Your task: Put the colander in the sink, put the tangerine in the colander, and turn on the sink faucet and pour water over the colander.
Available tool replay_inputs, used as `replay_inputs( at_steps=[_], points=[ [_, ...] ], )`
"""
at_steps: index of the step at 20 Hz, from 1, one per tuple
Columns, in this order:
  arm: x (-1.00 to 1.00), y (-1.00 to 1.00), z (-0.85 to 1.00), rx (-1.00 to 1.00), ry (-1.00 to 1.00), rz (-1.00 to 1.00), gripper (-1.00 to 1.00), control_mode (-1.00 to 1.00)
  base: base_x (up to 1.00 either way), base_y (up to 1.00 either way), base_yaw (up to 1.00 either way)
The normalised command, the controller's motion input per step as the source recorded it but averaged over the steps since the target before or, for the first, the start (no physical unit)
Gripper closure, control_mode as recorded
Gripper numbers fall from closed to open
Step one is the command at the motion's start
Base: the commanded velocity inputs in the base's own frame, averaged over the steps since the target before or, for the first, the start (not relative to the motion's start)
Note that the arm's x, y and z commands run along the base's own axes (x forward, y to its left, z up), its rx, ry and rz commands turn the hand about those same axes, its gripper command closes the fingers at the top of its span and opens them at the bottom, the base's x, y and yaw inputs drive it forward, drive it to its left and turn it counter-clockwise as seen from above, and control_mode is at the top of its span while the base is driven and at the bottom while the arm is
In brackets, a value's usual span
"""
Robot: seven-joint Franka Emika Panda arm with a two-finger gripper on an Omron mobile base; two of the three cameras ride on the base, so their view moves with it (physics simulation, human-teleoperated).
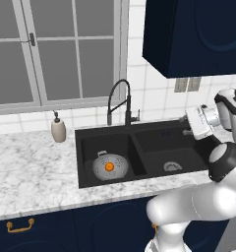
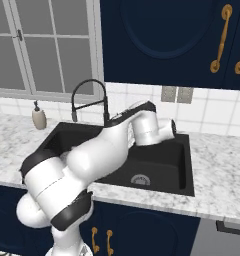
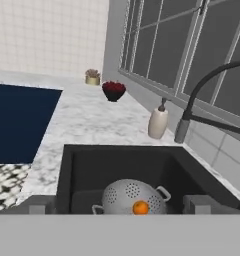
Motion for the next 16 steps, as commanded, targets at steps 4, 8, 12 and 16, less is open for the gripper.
replay_inputs(
  at_steps=[4, 8, 12, 16],
  points=[
    [0.52, 0.13, -0.20, 0.11, -0.02, -0.01, -1.00, -1.00, 0.00, 0.00, 0.00],
    [0.69, 0.09, -0.22, 0.15, 0.00, -0.01, -1.00, -1.00, 0.00, 0.00, 0.00],
    [0.57, 0.00, -0.16, 0.12, 0.00, 0.00, -1.00, -1.00, 0.00, 0.00, 0.00],
    [0.37, 0.04, -0.12, 0.06, 0.00, 0.00, -1.00, -1.00, 0.00, 0.00, 0.00]
  ],
)
